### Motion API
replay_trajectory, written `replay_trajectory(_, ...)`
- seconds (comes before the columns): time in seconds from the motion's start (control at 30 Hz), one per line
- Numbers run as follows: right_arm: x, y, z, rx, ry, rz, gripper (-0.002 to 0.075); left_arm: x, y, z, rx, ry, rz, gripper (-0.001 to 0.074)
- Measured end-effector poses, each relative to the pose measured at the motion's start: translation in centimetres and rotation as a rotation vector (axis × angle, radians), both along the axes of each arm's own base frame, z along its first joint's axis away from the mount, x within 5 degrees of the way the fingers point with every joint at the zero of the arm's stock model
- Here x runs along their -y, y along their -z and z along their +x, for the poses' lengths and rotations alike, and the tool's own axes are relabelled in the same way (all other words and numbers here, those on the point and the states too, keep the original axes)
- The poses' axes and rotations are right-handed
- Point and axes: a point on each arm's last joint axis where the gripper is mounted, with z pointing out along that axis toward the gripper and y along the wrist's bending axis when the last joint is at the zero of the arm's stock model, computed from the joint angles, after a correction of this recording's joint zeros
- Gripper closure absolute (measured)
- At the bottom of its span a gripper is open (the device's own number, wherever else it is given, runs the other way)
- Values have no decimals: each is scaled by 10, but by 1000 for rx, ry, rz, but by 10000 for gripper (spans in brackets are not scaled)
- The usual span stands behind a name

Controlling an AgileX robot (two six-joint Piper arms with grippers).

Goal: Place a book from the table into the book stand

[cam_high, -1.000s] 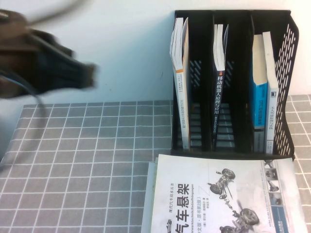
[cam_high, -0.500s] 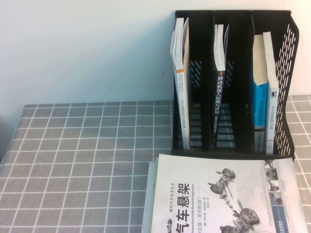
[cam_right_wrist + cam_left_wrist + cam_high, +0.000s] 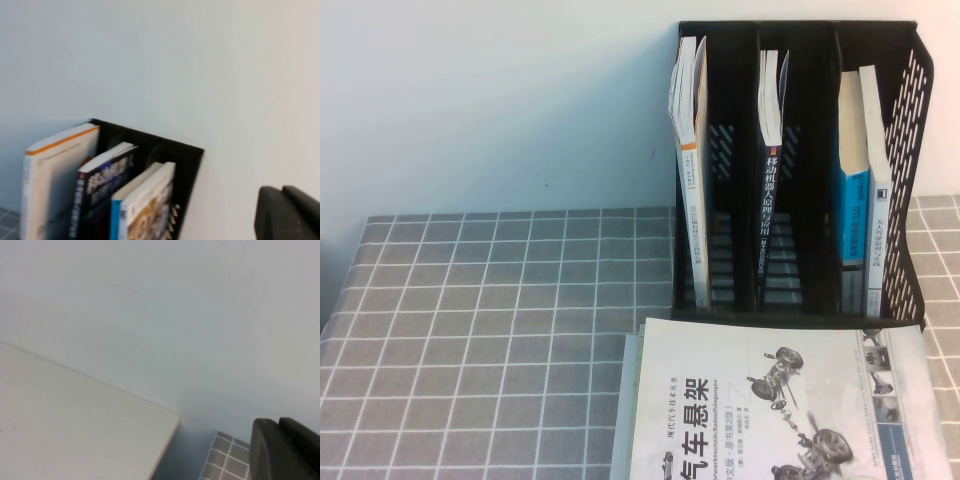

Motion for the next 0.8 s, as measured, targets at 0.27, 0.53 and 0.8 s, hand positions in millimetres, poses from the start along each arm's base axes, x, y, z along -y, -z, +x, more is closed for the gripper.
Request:
replay_trajectory(0.27,13,89,-1,-34,212,72,729,-11,-3,-50,100,-146,4,738)
replay_trajectory(0.53,18,180,17,-267,262,92,729,-4,34,-55,183,-70,49,738)
replay_trajectory(0.8,18,202,15,-410,270,47,729,6,148,-34,39,55,-21,738)
